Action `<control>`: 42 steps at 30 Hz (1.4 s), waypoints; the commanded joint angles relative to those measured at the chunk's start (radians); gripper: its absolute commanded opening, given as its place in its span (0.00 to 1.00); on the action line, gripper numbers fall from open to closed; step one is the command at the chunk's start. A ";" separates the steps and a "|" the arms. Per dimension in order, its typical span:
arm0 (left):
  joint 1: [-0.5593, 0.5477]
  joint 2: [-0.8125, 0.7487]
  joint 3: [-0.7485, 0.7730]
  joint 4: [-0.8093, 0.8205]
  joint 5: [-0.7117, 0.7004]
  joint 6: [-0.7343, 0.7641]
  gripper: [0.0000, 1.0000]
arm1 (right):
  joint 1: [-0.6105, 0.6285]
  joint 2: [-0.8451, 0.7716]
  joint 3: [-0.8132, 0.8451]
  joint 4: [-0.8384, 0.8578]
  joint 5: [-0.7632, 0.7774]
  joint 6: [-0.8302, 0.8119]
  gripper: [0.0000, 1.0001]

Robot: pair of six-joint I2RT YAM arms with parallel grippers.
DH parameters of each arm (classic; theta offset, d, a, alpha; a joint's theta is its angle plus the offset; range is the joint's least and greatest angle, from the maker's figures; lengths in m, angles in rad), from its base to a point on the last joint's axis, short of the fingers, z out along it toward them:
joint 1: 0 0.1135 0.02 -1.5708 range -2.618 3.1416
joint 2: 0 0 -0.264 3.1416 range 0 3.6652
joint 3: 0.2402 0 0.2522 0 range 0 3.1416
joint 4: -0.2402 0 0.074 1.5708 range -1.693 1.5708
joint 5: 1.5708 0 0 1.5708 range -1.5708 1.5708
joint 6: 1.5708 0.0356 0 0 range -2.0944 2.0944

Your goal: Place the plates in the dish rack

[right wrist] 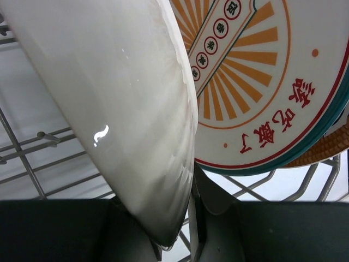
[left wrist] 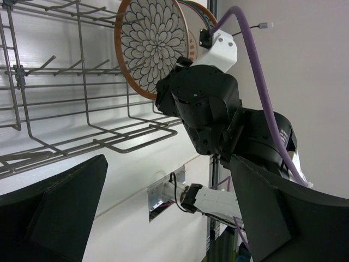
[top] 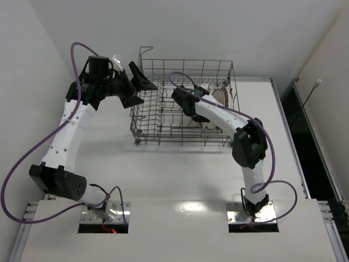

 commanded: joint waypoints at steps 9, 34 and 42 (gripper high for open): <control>0.010 -0.029 0.015 0.017 0.023 -0.006 0.95 | 0.017 -0.007 -0.019 -0.183 -0.209 -0.038 0.34; 0.010 -0.038 -0.012 0.017 0.032 -0.006 0.95 | -0.021 -0.050 0.160 -0.220 -0.117 -0.069 0.42; 0.010 -0.038 -0.012 0.017 0.023 0.003 0.95 | -0.041 -0.082 0.281 -0.220 -0.074 -0.135 0.42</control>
